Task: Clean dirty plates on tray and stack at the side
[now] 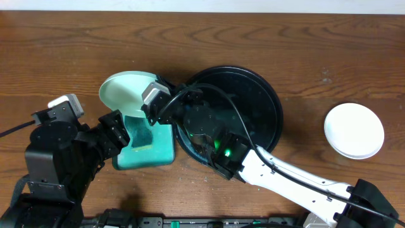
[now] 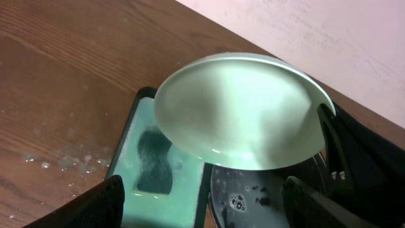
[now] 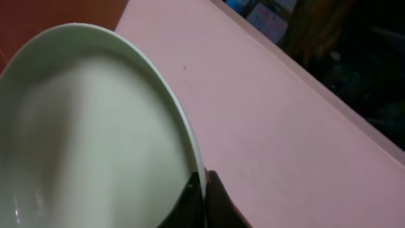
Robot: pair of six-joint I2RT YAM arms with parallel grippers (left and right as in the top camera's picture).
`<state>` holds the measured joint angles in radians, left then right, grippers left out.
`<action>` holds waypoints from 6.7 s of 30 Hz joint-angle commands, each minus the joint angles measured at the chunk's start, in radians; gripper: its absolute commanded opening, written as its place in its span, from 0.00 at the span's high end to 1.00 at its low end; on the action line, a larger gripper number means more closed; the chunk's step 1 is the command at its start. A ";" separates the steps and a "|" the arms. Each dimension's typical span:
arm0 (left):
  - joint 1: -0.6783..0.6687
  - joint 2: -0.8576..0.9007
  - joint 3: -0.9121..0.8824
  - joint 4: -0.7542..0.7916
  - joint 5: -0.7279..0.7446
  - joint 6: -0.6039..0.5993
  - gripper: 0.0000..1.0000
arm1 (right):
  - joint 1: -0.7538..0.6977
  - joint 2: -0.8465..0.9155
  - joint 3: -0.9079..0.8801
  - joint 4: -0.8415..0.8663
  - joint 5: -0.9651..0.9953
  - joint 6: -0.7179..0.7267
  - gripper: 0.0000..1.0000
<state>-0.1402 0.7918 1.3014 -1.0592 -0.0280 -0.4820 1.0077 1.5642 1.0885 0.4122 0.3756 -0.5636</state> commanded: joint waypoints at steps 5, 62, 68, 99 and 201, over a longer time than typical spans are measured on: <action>0.002 0.000 0.012 -0.002 0.002 0.002 0.20 | 0.009 -0.023 0.013 0.027 0.017 -0.040 0.99; 0.002 0.000 0.012 -0.002 0.002 0.002 0.20 | 0.008 -0.023 0.013 0.011 0.047 -0.066 0.99; 0.002 0.000 0.012 -0.002 0.002 0.002 0.20 | 0.008 -0.023 0.013 0.011 0.047 -0.066 0.99; 0.002 0.000 0.012 -0.002 0.002 0.002 0.20 | 0.008 -0.023 0.013 0.011 0.047 -0.066 0.99; 0.002 0.000 0.012 -0.002 0.002 0.002 0.20 | -1.512 -0.023 0.013 -1.197 -0.613 0.941 0.99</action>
<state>-0.1402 0.7918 1.3014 -1.0607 -0.0280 -0.4820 -0.3084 1.5623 1.0935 -0.7448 -0.2176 0.3752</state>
